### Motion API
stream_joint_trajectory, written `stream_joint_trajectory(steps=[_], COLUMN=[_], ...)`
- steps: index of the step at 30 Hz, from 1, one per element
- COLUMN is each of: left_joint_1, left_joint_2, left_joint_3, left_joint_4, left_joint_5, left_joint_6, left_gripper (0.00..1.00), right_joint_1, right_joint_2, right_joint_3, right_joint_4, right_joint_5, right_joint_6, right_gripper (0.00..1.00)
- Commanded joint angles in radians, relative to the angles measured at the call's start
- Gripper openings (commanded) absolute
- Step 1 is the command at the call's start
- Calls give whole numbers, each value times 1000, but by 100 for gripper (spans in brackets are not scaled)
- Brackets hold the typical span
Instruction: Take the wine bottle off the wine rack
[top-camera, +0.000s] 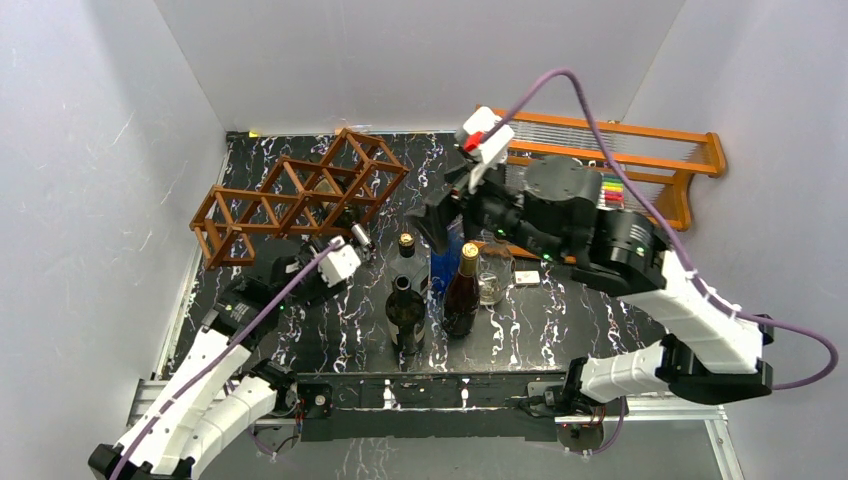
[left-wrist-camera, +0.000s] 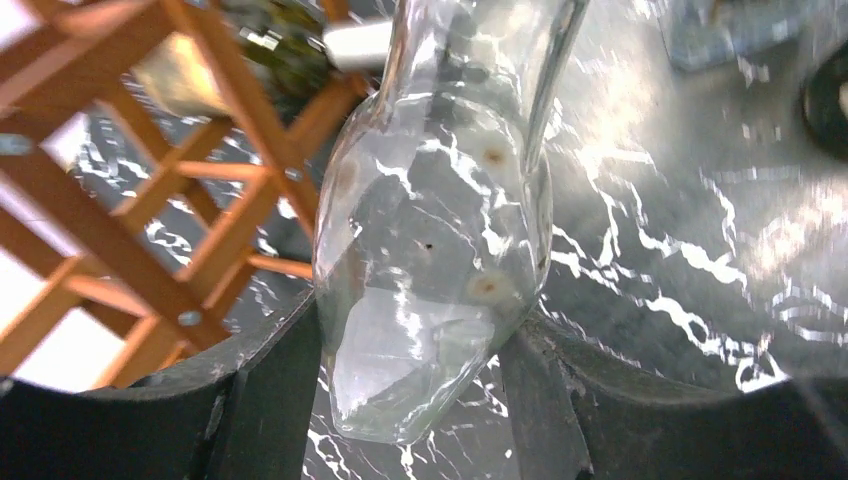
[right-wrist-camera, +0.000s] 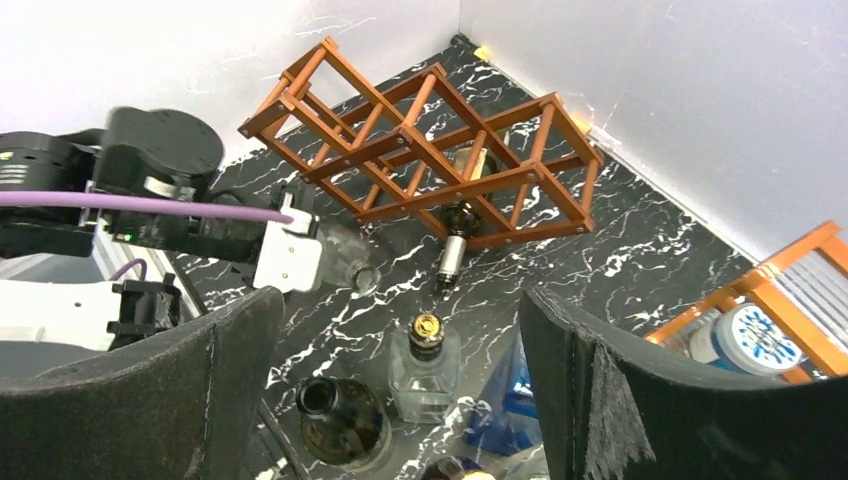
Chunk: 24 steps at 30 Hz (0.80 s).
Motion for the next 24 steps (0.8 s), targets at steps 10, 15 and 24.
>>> stream_joint_trajectory(steps=[10,15,24], left_joint_1=[7,7,6], left_joint_2=[-34,-35,-88], left_joint_3=[156,96,-6], left_joint_4=[262,345,416], left_joint_5=[22,87,90], left_joint_6=[-499,-666,-731], left_gripper=[0,0,0], right_joint_1=[-90,-170,-169], right_joint_2=[232,305,459], right_joint_3=[128,103,133], right_joint_4=[160,204,170], right_joint_5=[-172,-294,-319], right_joint_6=[207,248,196], right_gripper=[97,87,81])
